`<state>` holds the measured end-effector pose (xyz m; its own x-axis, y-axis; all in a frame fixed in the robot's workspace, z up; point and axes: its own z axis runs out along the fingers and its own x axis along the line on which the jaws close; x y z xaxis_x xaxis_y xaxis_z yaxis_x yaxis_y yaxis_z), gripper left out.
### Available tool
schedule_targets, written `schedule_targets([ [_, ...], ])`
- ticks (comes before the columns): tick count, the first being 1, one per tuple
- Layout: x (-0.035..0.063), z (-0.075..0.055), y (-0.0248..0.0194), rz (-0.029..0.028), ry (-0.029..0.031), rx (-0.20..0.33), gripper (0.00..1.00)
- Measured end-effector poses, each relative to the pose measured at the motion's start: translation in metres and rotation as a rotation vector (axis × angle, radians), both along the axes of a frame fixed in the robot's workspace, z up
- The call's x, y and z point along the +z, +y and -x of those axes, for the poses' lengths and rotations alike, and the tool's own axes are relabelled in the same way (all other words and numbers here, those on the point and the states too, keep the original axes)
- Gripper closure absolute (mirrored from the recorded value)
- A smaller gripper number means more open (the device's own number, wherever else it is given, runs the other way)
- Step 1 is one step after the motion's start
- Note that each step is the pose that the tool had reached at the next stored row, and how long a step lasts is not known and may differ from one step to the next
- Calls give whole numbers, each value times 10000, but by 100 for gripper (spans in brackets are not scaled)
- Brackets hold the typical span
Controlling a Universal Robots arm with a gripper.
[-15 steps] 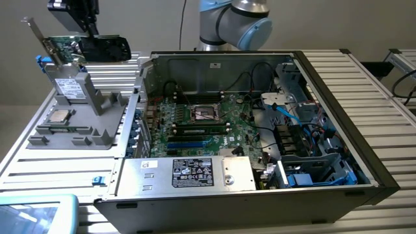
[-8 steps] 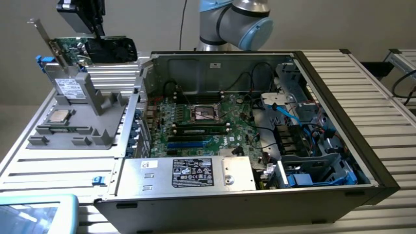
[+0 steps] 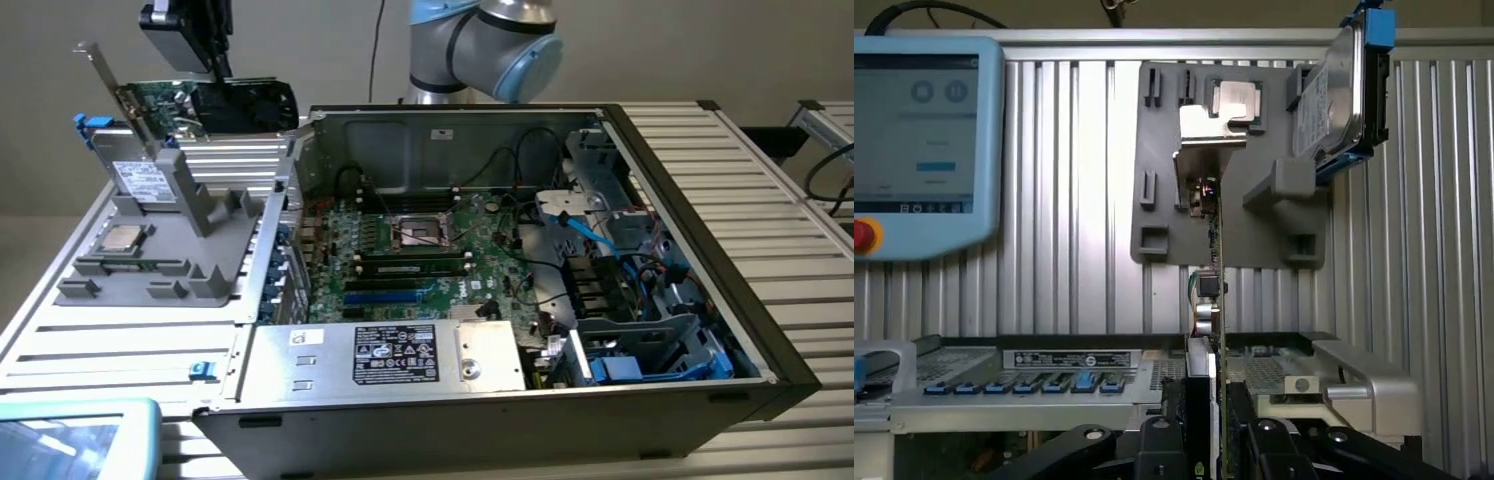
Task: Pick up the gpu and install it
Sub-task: 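Pick up the gpu and move the gpu toward the slot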
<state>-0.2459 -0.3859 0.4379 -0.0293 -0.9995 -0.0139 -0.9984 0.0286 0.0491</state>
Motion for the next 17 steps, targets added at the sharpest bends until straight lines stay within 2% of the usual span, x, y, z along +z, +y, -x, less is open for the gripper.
schedule_targets([
  [6,1,-205,-102,1,12,1,72],
  [17,0,-626,-229,-1,37,0,72],
])
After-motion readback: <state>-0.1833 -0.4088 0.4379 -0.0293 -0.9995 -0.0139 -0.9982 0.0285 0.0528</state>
